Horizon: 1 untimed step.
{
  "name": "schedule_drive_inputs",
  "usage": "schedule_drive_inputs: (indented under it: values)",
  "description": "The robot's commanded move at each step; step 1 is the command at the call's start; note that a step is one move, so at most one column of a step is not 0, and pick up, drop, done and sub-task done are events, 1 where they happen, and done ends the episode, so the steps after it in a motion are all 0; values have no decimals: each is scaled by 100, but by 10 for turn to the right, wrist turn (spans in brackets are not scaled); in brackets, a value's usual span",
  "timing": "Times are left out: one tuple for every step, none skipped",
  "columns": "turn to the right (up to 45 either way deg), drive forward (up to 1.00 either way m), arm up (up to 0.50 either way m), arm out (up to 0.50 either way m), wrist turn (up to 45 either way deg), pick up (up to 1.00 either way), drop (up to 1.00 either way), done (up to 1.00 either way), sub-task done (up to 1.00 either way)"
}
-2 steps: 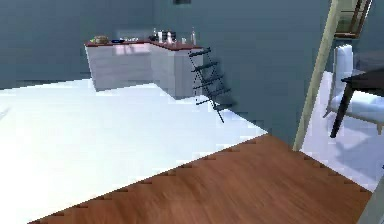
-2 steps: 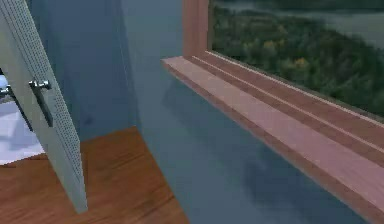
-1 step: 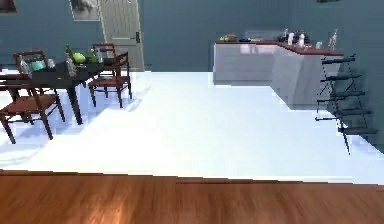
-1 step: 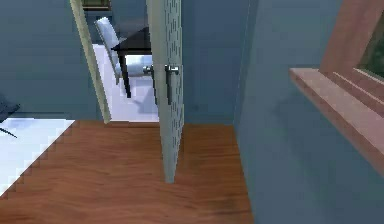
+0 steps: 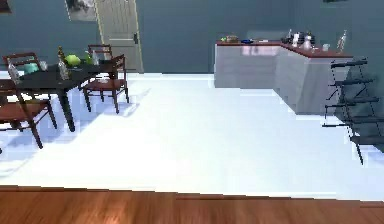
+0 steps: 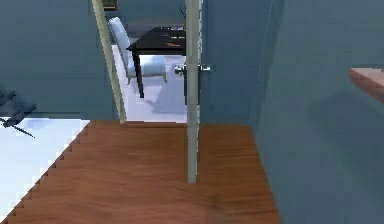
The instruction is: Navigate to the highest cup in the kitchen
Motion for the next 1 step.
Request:
schedule_drive_inputs:
  values:
    - [-450, 0, 0, 0, 0, 0, 0, 0, 0]
